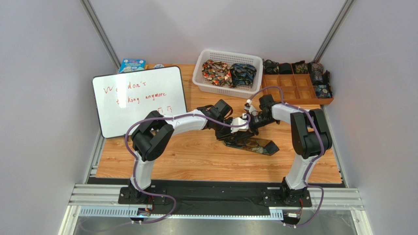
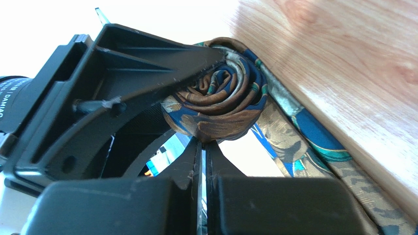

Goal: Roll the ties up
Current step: Roll the tie at the center of the board.

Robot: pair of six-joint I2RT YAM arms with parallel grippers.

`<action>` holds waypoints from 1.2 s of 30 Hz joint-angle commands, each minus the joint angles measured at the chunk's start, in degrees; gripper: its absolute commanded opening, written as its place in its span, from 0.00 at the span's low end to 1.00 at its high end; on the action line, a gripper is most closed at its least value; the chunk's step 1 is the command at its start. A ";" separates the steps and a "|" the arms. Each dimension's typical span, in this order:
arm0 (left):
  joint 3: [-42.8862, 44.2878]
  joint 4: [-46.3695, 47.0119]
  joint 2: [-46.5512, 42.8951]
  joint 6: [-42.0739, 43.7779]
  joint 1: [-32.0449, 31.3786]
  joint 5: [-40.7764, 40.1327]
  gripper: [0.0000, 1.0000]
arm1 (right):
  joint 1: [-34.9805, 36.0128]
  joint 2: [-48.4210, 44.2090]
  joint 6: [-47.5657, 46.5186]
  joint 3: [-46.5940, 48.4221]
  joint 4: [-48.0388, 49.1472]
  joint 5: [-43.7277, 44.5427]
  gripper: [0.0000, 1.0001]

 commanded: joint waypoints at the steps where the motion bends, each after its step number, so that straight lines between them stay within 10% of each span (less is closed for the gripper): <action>1: 0.05 -3.38 -0.56 0.43 0.21 0.96 0.48 | -2.30 2.37 -3.76 -1.08 -2.50 6.61 0.00; 29: 2.52 5.67 -1.62 -1.59 -2.33 12.75 0.99 | -6.09 8.88 -11.07 1.65 -9.98 16.99 0.00; 36: 4.27 6.55 1.27 0.25 -3.91 6.16 0.89 | -5.91 7.83 -11.77 1.38 -10.07 12.96 0.00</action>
